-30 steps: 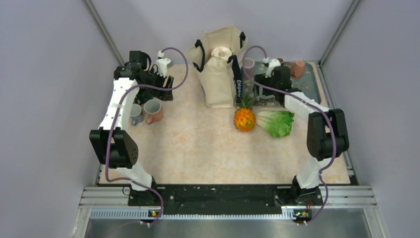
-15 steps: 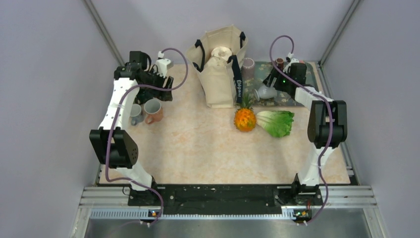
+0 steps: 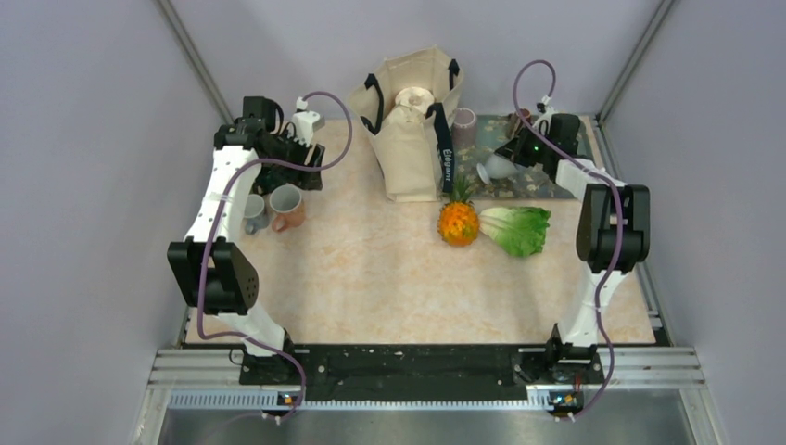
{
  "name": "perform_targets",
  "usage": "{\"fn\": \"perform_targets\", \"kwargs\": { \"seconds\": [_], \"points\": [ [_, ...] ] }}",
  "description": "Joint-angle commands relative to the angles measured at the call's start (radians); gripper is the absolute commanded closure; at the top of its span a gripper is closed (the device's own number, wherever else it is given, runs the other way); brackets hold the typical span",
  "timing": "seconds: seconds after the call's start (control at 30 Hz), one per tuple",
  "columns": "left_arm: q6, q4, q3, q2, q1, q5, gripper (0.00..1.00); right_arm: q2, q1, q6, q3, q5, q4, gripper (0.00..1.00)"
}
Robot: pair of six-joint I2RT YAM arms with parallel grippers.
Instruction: Turn the mug right side up
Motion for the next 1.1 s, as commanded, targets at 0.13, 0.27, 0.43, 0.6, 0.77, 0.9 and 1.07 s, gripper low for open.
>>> {"fn": "perform_targets", "kwargs": {
  "seconds": [0.13,0.27,0.43,0.6,0.77,0.9,1.07],
  "points": [
    [0.011,0.025,0.004,-0.047,-0.004,0.023,0.32,-0.256,0.083,-0.354,-0.035,0.244,-0.077,1.0],
    [0.003,0.016,0.022,-0.052,-0.004,0.047,0.32,-0.418,0.241,-0.678,-0.102,0.43,-0.098,1.0],
    [0.006,-0.022,0.093,-0.058,-0.004,0.065,0.32,-0.559,0.419,-0.906,-0.18,0.481,-0.096,1.0],
    [-0.012,-0.055,0.201,-0.081,-0.007,0.081,0.3,-0.647,0.678,-1.077,-0.215,0.515,-0.139,1.0],
    [-0.066,-0.006,0.23,-0.136,-0.094,-0.04,0.21,-0.634,0.968,-1.212,-0.24,0.621,-0.11,1.0],
    [-0.079,-0.005,0.229,-0.17,-0.199,-0.078,0.19,-0.562,1.116,-1.284,-0.226,0.661,-0.075,1.0],
    [-0.058,-0.021,0.138,-0.196,-0.341,-0.152,0.16,-0.48,1.206,-1.318,-0.172,0.677,-0.065,1.0]
  ]
}}
